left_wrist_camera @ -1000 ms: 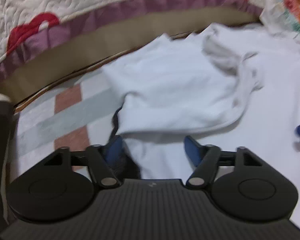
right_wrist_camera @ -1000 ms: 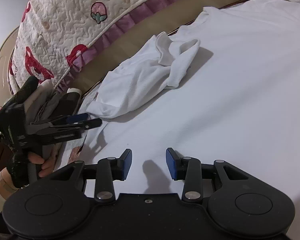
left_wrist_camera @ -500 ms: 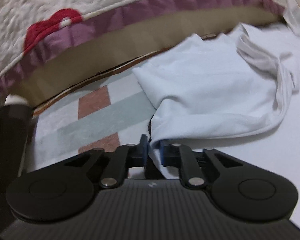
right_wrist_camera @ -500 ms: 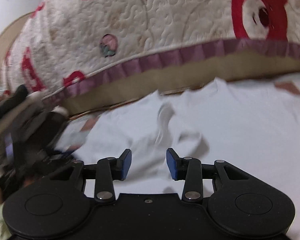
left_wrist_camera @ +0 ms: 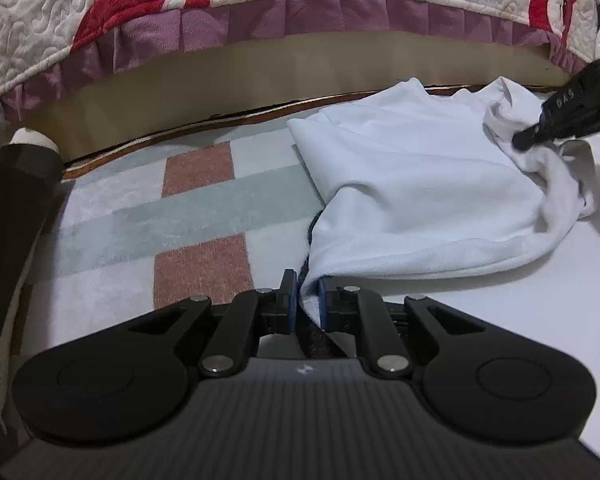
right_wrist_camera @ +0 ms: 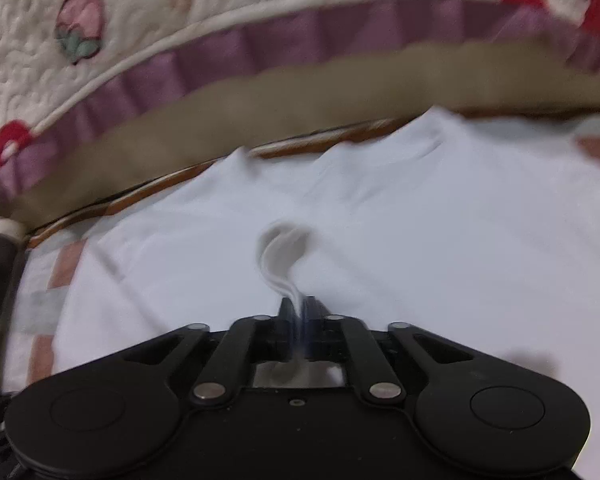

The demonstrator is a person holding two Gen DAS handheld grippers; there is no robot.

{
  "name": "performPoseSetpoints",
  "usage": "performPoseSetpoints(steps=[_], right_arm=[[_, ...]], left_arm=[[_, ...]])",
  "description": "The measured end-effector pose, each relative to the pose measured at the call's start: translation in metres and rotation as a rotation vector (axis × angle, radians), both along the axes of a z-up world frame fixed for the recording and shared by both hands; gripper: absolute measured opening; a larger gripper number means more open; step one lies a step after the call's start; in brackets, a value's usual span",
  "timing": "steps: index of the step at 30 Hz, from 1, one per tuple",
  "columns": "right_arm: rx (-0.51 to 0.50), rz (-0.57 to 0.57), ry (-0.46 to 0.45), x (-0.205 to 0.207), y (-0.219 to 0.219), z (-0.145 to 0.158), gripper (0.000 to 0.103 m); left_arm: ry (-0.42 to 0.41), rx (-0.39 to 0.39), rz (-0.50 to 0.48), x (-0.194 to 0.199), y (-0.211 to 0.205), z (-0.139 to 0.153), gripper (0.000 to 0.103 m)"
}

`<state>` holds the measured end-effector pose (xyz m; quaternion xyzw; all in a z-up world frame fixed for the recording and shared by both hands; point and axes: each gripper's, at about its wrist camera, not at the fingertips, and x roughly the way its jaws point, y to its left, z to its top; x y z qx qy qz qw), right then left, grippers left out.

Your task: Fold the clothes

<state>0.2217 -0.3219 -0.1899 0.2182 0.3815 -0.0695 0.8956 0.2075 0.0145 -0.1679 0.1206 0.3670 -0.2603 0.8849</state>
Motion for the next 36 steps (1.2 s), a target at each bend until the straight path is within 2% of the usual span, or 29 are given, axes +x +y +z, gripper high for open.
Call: performPoseSetpoints(steps=[2,5,6,8,10,13,15,20,22,26,27,28,30,31,34,36], right_arm=[[0.041,-0.021,-0.176,-0.028,-0.014,0.035,0.006],[0.024,0.037,-0.439,-0.088,-0.027,0.087,0.006],[0.004,0.066,-0.500,-0.112,-0.028,0.103,0.006],[-0.018,0.124,-0.567,-0.156,-0.030,0.121,0.006],[-0.087,0.144,-0.526,-0.200,-0.032,0.119,0.005],[-0.265,0.073,-0.317,-0.230,-0.040,0.090,0.005],[-0.265,0.006,-0.179,-0.239,-0.054,0.068,0.005],[-0.258,-0.113,-0.006,-0.241,-0.056,0.046,0.005],[-0.210,-0.158,0.026,-0.247,-0.058,0.042,0.011],[0.027,-0.218,0.019,-0.256,-0.067,0.026,0.016],[0.082,-0.228,0.018,-0.258,-0.068,0.021,0.022],[0.130,-0.228,0.020,-0.259,-0.064,0.016,0.034],[0.164,-0.217,0.056,-0.254,-0.056,0.008,0.044],[0.146,-0.214,0.083,-0.252,-0.051,0.005,0.044],[0.107,-0.215,0.117,-0.249,-0.043,-0.003,0.045],[0.166,-0.224,0.107,-0.251,-0.046,-0.007,0.048]], left_arm=[[0.021,-0.027,0.005,0.002,0.006,-0.001,0.013],[0.020,-0.022,-0.009,0.000,0.009,-0.001,0.013],[0.013,-0.012,-0.016,-0.001,0.008,-0.001,0.013],[0.006,0.003,-0.019,-0.003,0.007,-0.001,0.013],[0.004,0.009,-0.017,-0.004,0.006,-0.002,0.013],[0.012,0.009,-0.009,-0.002,0.006,-0.002,0.017],[0.016,0.009,-0.002,-0.002,0.006,-0.002,0.018],[-0.027,0.051,-0.013,-0.008,0.003,-0.004,0.020],[-0.039,0.058,-0.017,-0.009,0.002,-0.005,0.021],[-0.027,0.052,-0.007,-0.008,0.003,-0.005,0.021],[-0.025,0.052,-0.006,-0.007,0.003,-0.004,0.021],[-0.020,0.047,-0.006,-0.006,0.004,-0.004,0.021],[0.017,0.012,0.011,-0.001,0.009,-0.004,0.024],[0.042,-0.012,0.027,0.003,0.013,-0.004,0.031],[0.116,-0.085,0.074,0.014,0.025,-0.004,0.034],[0.091,-0.049,0.063,0.009,0.020,-0.004,0.033]])
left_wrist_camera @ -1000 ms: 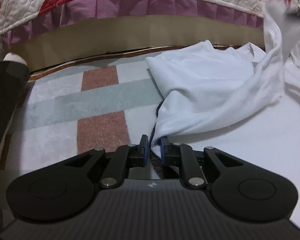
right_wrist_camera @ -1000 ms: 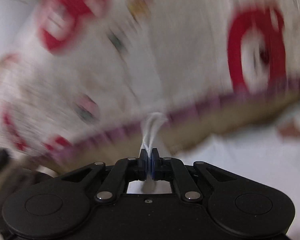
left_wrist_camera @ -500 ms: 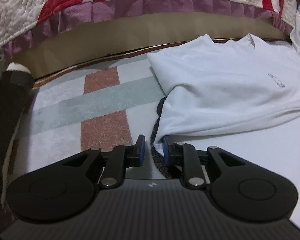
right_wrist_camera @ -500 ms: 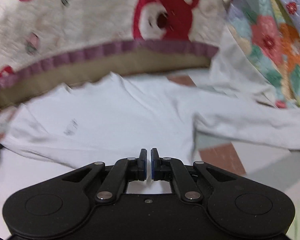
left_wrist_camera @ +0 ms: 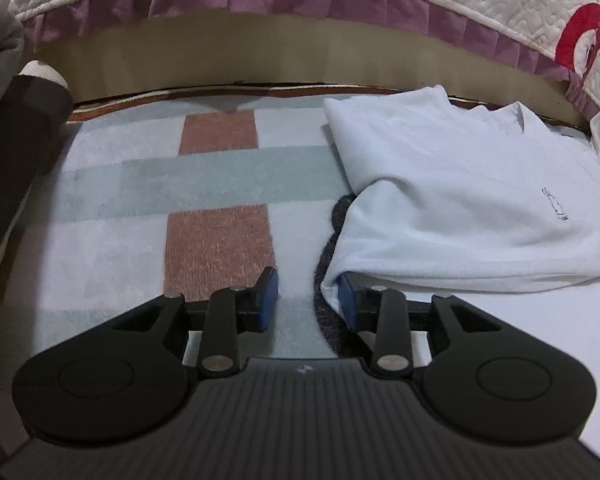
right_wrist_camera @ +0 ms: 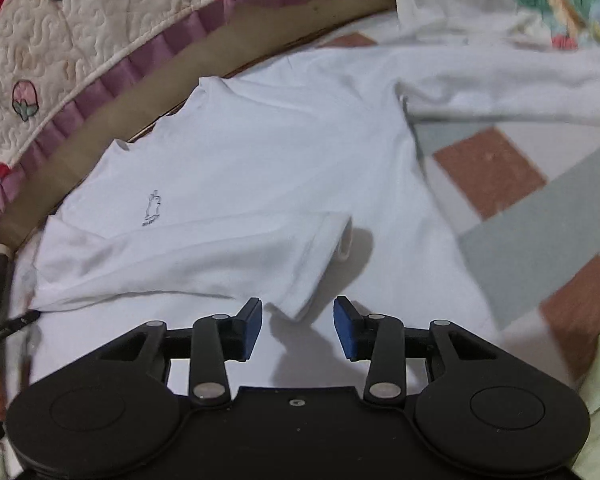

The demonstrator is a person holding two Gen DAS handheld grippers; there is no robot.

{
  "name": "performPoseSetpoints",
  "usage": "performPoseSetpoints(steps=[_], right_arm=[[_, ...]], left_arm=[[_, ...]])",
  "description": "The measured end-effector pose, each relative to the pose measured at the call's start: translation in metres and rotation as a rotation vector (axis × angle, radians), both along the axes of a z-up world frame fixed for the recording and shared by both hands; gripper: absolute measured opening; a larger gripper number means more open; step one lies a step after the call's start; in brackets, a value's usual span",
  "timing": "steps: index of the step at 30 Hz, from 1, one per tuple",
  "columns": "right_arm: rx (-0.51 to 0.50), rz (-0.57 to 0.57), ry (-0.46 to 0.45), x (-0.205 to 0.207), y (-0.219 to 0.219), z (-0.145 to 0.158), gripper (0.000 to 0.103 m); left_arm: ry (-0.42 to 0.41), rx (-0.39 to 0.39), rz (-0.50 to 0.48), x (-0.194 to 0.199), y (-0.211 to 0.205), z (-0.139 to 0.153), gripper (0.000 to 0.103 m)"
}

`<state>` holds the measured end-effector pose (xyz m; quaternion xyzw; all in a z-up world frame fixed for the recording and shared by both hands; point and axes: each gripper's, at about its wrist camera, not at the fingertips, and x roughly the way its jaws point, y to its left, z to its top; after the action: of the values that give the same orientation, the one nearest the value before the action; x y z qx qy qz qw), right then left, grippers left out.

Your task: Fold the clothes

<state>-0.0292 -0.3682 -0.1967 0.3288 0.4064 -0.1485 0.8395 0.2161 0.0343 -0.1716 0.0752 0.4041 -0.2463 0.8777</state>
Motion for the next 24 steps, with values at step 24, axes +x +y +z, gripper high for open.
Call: performPoseSetpoints(steps=[24], right_arm=[[0.051,-0.019,-0.216,0.010,-0.033,-0.018,0.045]], left_arm=[[-0.024,0.052,-0.007,-0.003,-0.008,0.000,0.034]])
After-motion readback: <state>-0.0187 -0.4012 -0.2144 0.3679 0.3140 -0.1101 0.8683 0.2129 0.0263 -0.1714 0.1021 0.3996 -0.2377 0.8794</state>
